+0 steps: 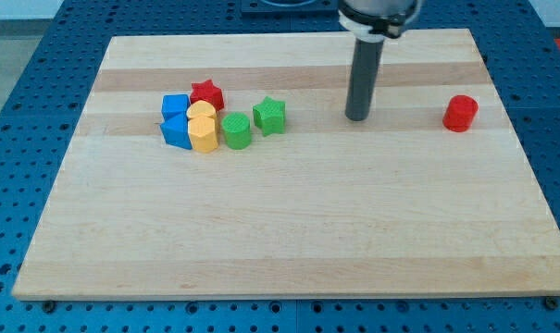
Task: Locate your arm at the top of the green star
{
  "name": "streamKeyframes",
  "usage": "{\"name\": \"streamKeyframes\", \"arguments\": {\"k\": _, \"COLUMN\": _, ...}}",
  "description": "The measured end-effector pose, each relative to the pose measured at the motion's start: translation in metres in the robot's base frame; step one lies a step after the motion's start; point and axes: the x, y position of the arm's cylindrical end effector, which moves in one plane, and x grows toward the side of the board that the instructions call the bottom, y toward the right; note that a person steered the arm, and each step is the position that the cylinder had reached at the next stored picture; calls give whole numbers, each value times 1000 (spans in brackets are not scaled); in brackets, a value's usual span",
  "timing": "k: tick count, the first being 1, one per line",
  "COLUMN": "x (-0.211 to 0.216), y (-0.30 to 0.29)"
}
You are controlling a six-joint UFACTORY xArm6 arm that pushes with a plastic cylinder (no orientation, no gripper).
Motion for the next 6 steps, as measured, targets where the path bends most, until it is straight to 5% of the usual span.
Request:
{"name": "streamKeyframes", "arguments": {"k": 3, "x": -40, "y": -71}}
{"name": "streamKeyframes", "arguments": {"k": 6, "x": -10, "y": -132}}
